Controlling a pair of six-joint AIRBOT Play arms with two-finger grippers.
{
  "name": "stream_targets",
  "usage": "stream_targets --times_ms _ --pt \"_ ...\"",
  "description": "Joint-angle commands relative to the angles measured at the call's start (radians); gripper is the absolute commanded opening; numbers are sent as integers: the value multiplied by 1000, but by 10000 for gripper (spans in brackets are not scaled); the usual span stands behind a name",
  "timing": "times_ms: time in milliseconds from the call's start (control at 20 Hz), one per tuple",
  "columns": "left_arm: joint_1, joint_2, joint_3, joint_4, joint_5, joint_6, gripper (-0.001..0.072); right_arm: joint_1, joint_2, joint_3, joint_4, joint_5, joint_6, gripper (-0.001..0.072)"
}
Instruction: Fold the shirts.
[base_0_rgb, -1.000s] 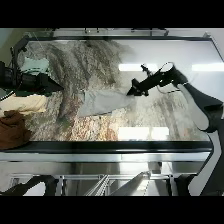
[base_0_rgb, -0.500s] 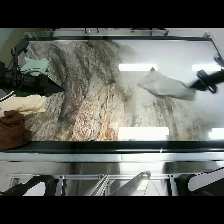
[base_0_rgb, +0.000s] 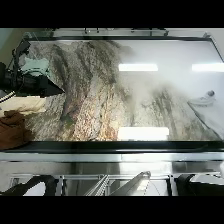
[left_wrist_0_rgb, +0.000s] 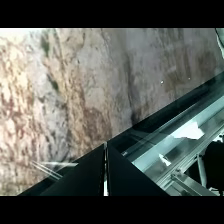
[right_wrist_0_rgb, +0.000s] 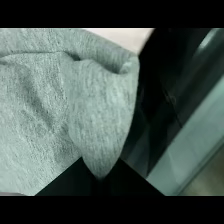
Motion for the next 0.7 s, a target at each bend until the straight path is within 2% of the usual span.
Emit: stream_targets --times_ms 0,400,450,500,550,650 --pt "0 1 0 0 2 -5 17 -130 103 -167 -17 -111 12 14" --pt "0 1 0 0 5 -5 16 -143 245 -321 -18 -97 39 32" --pt "0 1 0 0 8 -5 17 -143 258 -320 -18 -71 53 221" --pt "0 1 0 0 8 -5 17 -143 274 -319 -18 -42 52 594" --pt "0 1 0 -1 7 -5 16 -143 293 -317 -23 -18 48 704" --pt "0 1 0 0 2 -4 17 -143 344 -316 -26 5 49 704"
